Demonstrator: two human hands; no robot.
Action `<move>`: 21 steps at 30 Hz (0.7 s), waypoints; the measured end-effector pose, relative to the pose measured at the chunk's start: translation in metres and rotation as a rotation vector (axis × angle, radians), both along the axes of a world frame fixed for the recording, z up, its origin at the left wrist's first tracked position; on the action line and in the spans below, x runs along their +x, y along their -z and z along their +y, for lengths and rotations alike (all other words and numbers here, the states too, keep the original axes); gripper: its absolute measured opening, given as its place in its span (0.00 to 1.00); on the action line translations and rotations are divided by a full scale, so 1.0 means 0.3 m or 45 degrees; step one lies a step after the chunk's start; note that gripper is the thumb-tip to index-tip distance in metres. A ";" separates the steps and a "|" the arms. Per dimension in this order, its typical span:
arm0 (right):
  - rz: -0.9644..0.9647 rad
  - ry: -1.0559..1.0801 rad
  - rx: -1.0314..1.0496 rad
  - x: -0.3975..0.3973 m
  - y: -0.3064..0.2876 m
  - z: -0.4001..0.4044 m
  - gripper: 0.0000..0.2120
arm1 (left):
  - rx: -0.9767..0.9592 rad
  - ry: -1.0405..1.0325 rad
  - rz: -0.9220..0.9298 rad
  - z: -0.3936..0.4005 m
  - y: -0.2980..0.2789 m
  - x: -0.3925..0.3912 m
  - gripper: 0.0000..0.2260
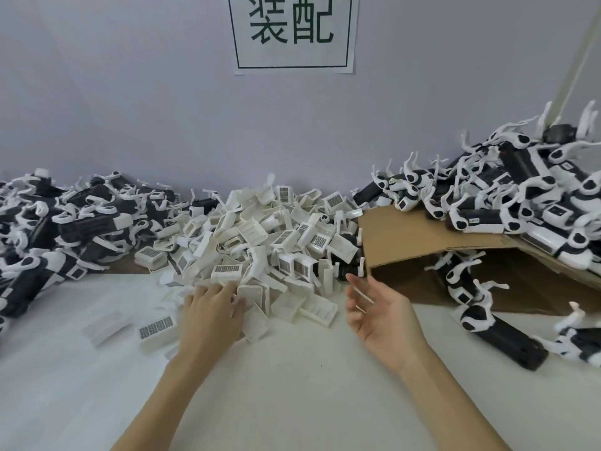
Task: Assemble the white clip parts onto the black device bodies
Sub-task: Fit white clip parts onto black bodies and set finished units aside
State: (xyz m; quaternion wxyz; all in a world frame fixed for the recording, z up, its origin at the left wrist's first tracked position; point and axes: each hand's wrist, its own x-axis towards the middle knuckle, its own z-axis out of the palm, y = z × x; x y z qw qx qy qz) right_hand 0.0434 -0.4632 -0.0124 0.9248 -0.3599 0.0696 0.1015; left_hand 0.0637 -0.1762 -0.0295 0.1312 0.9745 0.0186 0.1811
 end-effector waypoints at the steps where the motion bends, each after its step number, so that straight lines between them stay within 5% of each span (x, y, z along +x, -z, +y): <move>1: 0.001 -0.003 -0.008 -0.003 0.001 -0.001 0.15 | -0.055 0.053 -0.032 -0.001 0.004 0.000 0.09; 9: -0.019 0.009 -0.090 -0.007 0.010 0.001 0.18 | -0.209 0.403 -0.128 -0.044 -0.020 -0.038 0.10; 14: -0.054 -0.029 -0.073 -0.002 0.010 0.006 0.16 | -0.499 0.031 -0.357 -0.002 -0.099 0.053 0.08; 21: -0.073 -0.021 -0.042 -0.016 -0.015 0.022 0.15 | 0.250 -0.500 0.095 0.449 -0.212 0.264 0.31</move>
